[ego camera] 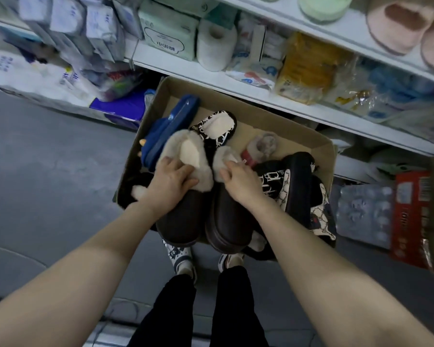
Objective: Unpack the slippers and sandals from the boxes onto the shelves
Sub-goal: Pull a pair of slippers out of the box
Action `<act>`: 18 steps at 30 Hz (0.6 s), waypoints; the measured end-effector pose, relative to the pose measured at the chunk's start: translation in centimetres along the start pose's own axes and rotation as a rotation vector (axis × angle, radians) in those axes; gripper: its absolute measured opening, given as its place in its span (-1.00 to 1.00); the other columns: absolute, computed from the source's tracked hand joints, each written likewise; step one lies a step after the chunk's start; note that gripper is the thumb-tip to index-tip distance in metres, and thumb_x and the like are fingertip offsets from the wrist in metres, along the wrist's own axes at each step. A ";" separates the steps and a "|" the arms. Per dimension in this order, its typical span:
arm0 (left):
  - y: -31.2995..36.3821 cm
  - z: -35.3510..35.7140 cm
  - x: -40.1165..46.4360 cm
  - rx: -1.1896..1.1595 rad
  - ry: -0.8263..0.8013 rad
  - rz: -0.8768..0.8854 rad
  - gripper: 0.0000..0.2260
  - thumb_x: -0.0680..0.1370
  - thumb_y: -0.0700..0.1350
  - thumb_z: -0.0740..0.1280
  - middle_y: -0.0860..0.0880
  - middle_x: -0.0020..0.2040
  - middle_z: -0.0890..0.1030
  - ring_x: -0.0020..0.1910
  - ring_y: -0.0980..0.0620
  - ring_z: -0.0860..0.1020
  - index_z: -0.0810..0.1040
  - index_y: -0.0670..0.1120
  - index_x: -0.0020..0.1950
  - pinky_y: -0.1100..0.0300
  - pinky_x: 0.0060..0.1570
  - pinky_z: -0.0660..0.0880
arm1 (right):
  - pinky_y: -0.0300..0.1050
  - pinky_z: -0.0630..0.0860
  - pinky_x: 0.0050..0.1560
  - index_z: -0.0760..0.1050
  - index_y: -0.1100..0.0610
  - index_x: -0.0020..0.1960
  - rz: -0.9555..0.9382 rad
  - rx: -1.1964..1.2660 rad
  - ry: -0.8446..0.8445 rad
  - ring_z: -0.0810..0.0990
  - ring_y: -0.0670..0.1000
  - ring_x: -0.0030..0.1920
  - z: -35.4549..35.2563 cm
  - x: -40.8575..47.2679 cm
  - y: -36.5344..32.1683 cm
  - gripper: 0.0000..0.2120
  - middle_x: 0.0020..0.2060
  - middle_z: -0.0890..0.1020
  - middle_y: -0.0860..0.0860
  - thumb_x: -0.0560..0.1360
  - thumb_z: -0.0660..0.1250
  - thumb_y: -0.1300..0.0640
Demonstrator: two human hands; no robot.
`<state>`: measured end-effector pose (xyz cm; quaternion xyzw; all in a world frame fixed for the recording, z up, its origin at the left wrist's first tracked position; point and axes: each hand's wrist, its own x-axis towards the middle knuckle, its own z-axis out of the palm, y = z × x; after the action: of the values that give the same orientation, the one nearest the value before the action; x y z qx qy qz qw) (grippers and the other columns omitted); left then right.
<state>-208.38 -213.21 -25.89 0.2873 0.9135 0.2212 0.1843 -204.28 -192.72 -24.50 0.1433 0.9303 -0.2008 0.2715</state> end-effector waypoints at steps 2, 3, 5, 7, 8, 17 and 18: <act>0.5 -0.1 -0.5 -0.090 0.084 -0.044 -0.54 0.50 0.17 0.21 -0.20 0.01 0.54 0.04 -0.23 0.49 0.59 -0.16 0.13 -0.04 0.14 0.41 | 0.14 0.41 0.29 0.42 0.05 0.41 -0.042 0.121 0.077 0.42 0.22 0.36 0.2 -0.3 0.2 -0.61 0.39 0.45 0.16 0.63 0.15 -0.03; 0.8 -0.3 -0.8 -0.134 0.123 -0.058 -0.51 0.49 0.18 0.25 -0.20 0.10 0.51 0.13 -0.22 0.47 0.55 -0.16 0.22 -0.05 0.20 0.41 | 0.12 0.39 0.32 0.43 0.09 0.41 -0.065 0.182 0.123 0.42 0.22 0.35 -0.1 -0.7 0.6 -0.62 0.37 0.46 0.17 0.63 0.17 0.01; 1.3 -0.7 -1.7 -0.208 0.186 -0.107 -0.42 0.49 0.15 0.35 -0.21 0.30 0.41 0.31 -0.17 0.37 0.40 -0.15 0.40 -0.02 0.34 0.34 | 0.02 0.34 0.37 0.41 0.15 0.43 -0.078 0.288 0.227 0.42 0.23 0.34 -0.9 -1.9 1.6 -0.61 0.32 0.44 0.21 0.63 0.21 0.09; 1.7 -0.7 -3.2 -0.268 0.201 -0.211 -0.32 0.48 0.10 0.41 -0.19 0.43 0.28 0.41 -0.14 0.28 0.25 -0.11 0.50 0.01 0.38 0.27 | -0.03 0.28 0.39 0.32 0.12 0.50 0.006 0.374 0.280 0.35 0.18 0.40 -1.5 -3.8 2.9 -0.56 0.38 0.37 0.20 0.64 0.20 0.05; 1.7 -0.4 -4.1 -0.301 0.205 -0.268 -0.30 0.48 0.09 0.42 -0.18 0.45 0.25 0.43 -0.13 0.26 0.21 -0.10 0.52 0.02 0.37 0.26 | -0.03 0.26 0.39 0.27 0.09 0.52 0.076 0.407 0.282 0.33 0.16 0.41 -1.4 -4.8 3.5 -0.54 0.40 0.34 0.19 0.65 0.19 0.02; 1.3 2.8 -9.2 -0.835 -0.091 -0.625 -0.03 0.29 0.13 0.57 0.08 0.37 0.39 0.34 0.09 0.38 0.09 0.05 0.55 0.05 0.35 0.37 | -0.15 0.46 0.20 0.22 0.01 0.54 0.503 0.842 0.031 0.42 0.11 0.34 4.1 -9.3 4.6 -0.54 0.44 0.38 0.06 0.68 0.10 -0.06; 1.3 2.9 -9.2 -0.875 -0.099 -0.616 0.00 0.29 0.06 0.59 0.08 0.37 0.39 0.35 0.10 0.38 0.05 0.05 0.56 0.05 0.35 0.38 | -0.21 0.57 0.00 0.23 -0.03 0.53 0.543 1.029 0.021 0.49 0.05 0.22 4.2 -9.3 4.1 -0.56 0.39 0.42 0.00 0.67 0.13 -0.06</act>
<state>-199.40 -216.96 -25.68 -0.0877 0.7681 0.5031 0.3863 -193.35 -192.52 -23.76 0.4924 0.6453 -0.5489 0.1996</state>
